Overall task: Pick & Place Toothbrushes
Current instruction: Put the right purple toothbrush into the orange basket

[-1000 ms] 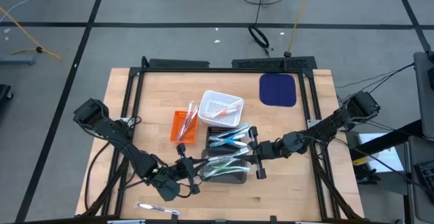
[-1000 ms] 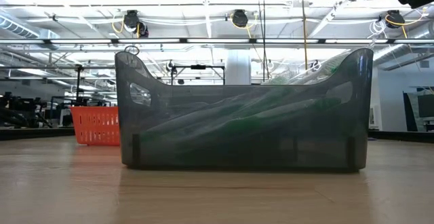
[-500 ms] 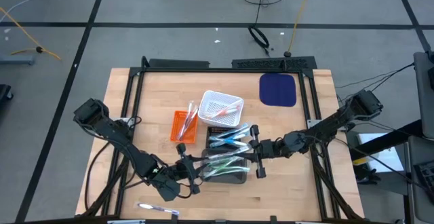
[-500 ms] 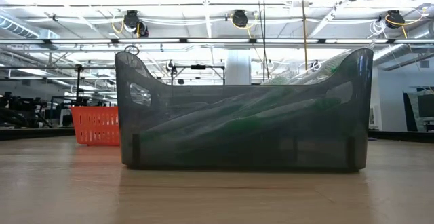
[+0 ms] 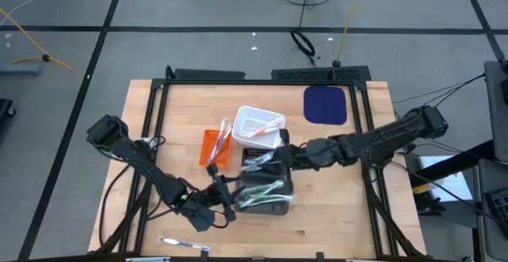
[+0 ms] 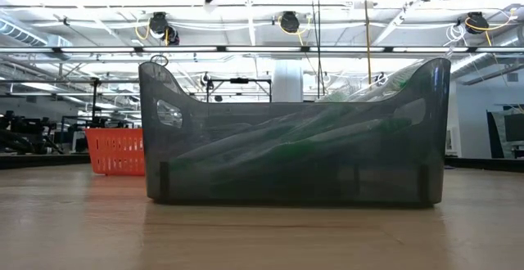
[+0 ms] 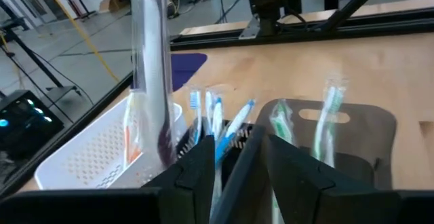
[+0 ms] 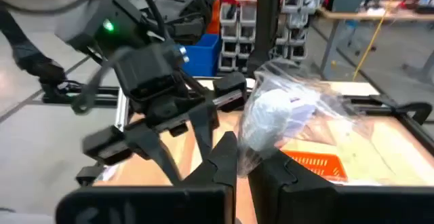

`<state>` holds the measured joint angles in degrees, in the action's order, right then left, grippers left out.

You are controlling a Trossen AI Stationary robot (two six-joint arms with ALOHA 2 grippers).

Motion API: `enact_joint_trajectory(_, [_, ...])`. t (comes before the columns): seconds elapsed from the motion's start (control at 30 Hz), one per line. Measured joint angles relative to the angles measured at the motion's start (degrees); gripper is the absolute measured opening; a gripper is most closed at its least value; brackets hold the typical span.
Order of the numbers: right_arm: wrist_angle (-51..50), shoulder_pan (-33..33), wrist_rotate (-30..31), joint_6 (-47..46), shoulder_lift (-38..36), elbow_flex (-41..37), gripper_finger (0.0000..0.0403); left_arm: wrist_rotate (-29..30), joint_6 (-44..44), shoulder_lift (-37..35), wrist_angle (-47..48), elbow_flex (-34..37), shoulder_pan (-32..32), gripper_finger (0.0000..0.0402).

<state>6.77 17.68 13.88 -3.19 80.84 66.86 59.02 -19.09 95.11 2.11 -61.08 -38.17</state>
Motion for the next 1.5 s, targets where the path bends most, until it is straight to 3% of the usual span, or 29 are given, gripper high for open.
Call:
enact_joint_trajectory(0.07, [-3.96,-0.62,-1.17,-0.64,0.09,2.57,0.0008,0.02,0.41,0.00,0.60,0.00,0.31,0.0133])
enact_joint_trajectory(0.23, [-12.69,-3.06,4.35,-1.44,0.96,6.39,0.0008,0.61,0.44,0.00,0.90,0.00,0.95,0.0134])
enact_joint_trajectory(0.7, [-14.73,-11.53,-3.69,-5.59,10.02,8.05,0.0008,3.11,-1.01,0.00,4.10,0.00,3.89,0.0134])
enact_joint_trajectory(1.07, [-14.95,-10.41,-5.11,-2.61,11.69,11.73,0.0008,4.48,-14.69,-0.28,17.76,-0.02,6.45,0.0134])
enact_joint_trajectory(1.5, [-15.21,-8.16,-4.74,0.09,12.10,12.45,0.0008,4.46,-16.01,-0.35,18.94,-0.02,7.13,0.0134])
